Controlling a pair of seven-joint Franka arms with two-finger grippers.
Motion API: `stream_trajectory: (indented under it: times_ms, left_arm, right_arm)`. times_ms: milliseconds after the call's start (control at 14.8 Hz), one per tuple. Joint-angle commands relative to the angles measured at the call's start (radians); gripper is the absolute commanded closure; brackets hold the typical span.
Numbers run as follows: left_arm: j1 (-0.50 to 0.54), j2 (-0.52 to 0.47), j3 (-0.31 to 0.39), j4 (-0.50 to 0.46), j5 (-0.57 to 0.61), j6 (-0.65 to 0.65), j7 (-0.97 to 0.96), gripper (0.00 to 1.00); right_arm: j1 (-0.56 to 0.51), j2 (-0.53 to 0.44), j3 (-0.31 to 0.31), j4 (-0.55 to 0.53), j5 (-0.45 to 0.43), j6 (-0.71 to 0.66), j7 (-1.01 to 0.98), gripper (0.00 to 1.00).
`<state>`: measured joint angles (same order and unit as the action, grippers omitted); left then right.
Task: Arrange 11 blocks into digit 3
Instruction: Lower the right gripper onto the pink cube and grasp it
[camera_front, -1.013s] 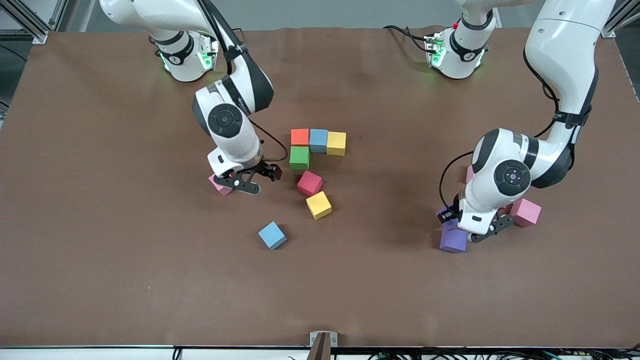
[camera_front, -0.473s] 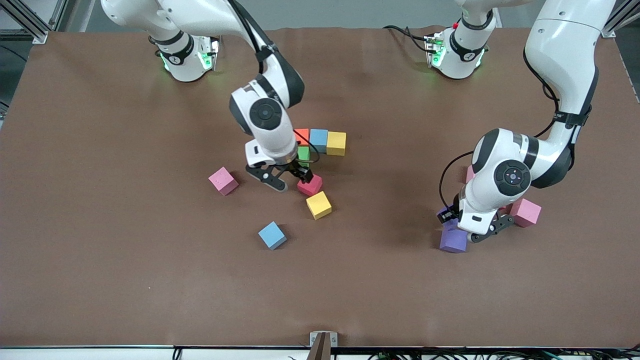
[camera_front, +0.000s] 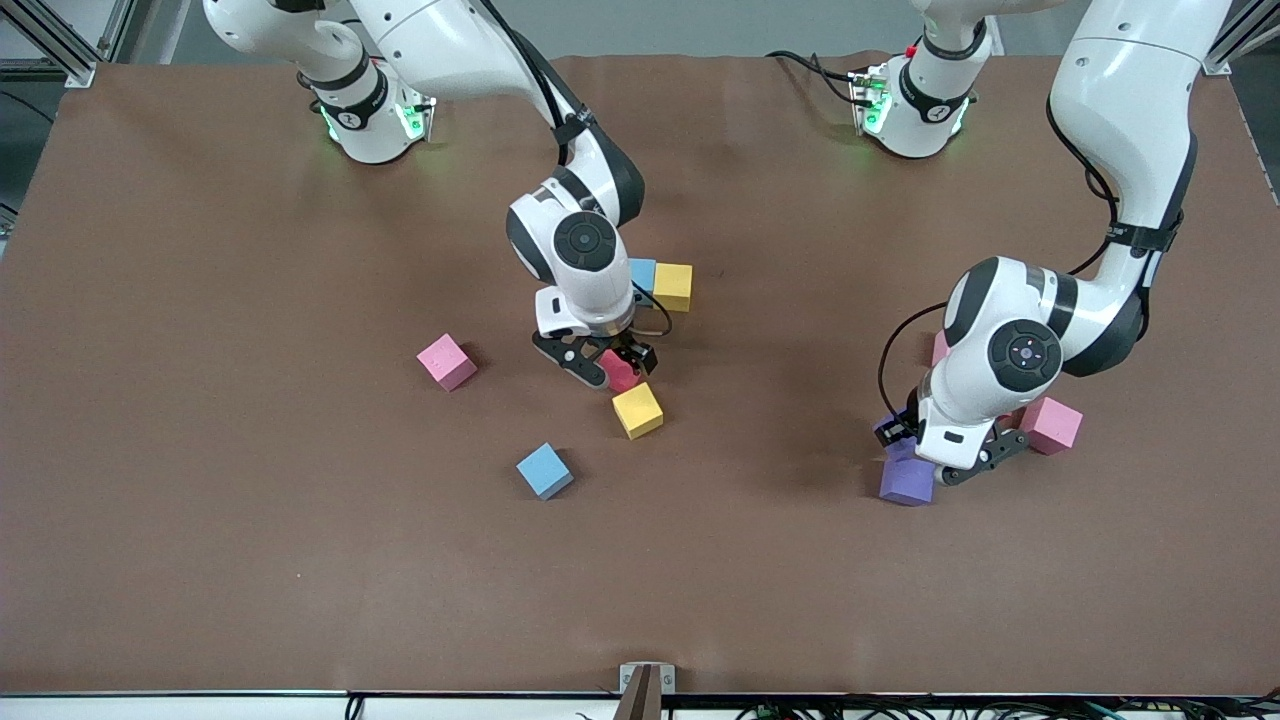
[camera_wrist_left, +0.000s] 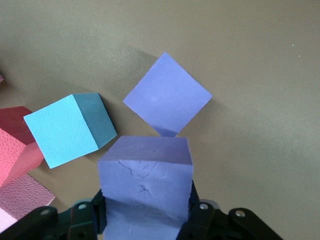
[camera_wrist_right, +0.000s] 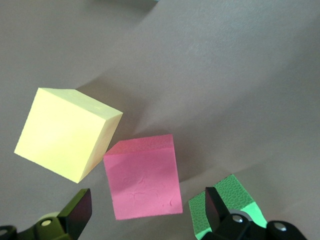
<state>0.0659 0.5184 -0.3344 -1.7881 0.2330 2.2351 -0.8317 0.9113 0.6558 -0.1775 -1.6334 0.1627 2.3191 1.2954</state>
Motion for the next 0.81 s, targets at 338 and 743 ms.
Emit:
stream_trajectory:
  times_ms: [338,743]
  left_arm:
    - [-0.005,-0.004,-0.001,0.006,0.017,-0.017,-0.021,0.57]
    - [-0.005,-0.003,-0.001,0.006,0.017,-0.015,-0.021,0.57]
  right_arm:
    - [0.023,0.044,-0.008,0.02,0.006,-0.003,0.019,0.0]
    - [0.017,0.056,-0.008,0.027,0.003,0.0,0.008,0.14]
